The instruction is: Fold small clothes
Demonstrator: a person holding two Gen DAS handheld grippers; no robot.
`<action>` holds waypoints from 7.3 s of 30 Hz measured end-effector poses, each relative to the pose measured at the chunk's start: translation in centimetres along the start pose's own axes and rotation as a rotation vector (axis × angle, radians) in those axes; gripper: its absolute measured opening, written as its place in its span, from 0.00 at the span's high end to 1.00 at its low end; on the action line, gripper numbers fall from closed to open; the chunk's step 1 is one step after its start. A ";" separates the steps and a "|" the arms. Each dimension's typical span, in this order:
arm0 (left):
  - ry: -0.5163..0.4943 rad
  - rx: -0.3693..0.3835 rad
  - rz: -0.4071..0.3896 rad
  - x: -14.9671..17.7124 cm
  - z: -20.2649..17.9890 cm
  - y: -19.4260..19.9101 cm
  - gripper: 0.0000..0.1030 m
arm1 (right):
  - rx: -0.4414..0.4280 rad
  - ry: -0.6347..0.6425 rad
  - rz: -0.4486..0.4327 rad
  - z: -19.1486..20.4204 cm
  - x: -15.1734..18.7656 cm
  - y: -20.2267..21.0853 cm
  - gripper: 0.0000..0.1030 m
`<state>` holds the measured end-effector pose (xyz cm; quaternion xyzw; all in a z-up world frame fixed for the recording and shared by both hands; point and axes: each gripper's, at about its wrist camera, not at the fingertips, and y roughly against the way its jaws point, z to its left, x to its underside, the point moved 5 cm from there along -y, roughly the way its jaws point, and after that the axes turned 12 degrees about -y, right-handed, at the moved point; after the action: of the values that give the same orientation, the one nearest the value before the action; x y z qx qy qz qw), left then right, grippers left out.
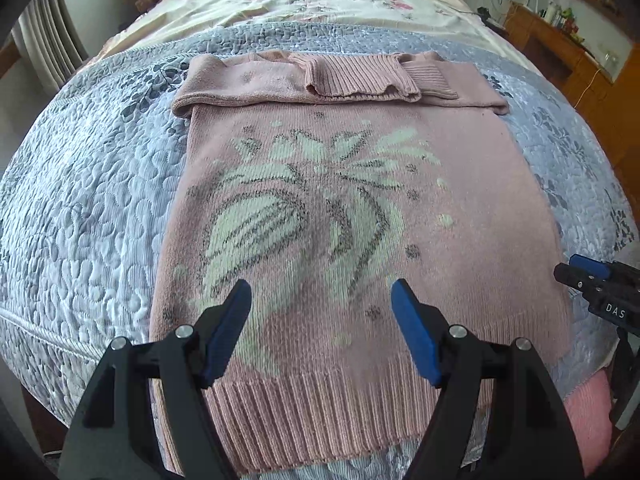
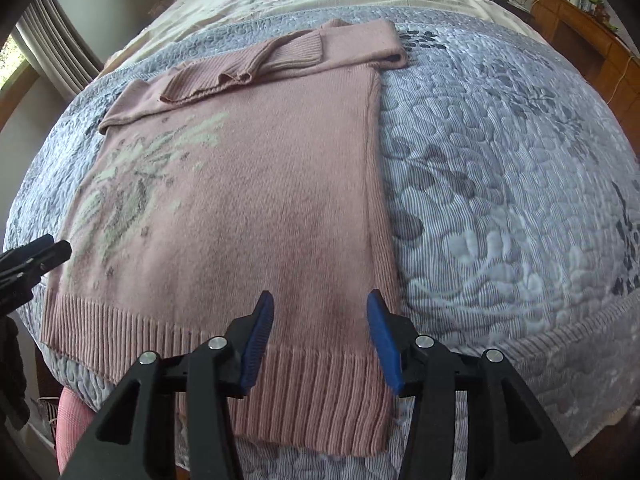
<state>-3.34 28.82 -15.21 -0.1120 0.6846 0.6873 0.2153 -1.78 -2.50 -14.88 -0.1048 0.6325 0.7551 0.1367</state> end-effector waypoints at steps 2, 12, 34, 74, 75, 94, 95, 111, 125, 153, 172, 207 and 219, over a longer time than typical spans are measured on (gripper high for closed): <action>-0.009 -0.007 -0.032 0.6 -0.3 1.4 0.30 | 0.005 0.004 -0.022 -0.5 0.8 1.0 0.49; 0.071 -0.019 0.036 4.7 4.4 1.3 0.21 | -0.011 -0.015 0.044 -2.6 0.8 -0.4 0.36; 0.182 0.049 0.147 12.3 6.9 -0.6 0.21 | -0.030 -0.053 0.134 -5.3 5.0 -1.3 0.36; 0.296 0.192 0.088 11.8 8.4 -1.1 0.61 | -0.267 -0.072 0.197 -3.3 5.2 -2.7 0.81; 0.279 0.190 0.085 11.7 8.3 -1.0 0.66 | -0.281 -0.079 0.205 -3.3 5.2 -2.7 0.82; 0.340 0.359 -0.207 -4.4 12.2 0.6 0.86 | -0.537 -0.086 0.102 -1.7 -10.9 1.8 0.85; 0.349 0.356 -0.205 -5.0 12.7 0.0 0.86 | -0.536 -0.093 0.109 -2.0 -11.7 1.3 0.85; 0.556 0.422 -0.070 -9.7 17.2 -12.4 0.81 | -0.508 -0.310 0.283 -2.9 -20.1 -10.1 0.83; 0.544 0.417 -0.118 -9.0 20.7 -7.4 0.57 | -0.438 -0.277 0.214 -6.3 -21.8 -5.6 0.51; -0.022 0.176 -0.106 -12.0 15.9 -7.9 0.45 | -0.288 0.078 0.080 -0.2 -21.6 -8.2 0.43; 0.085 0.287 -0.200 -14.9 16.3 -8.4 0.36 | -0.284 0.116 0.109 0.6 -22.6 -10.2 0.36; -0.115 0.136 -0.246 -13.4 11.9 -5.0 0.88 | -0.309 0.257 -0.061 1.7 -20.7 -2.6 0.91; -0.020 0.056 -0.441 -21.3 13.9 -1.1 0.89 | -0.316 0.200 -0.197 3.6 -28.9 1.8 0.91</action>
<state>17.87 39.55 -6.08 -0.2459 0.6604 0.6053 0.3702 24.85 -1.41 -2.97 -0.2608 0.5034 0.8137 0.1282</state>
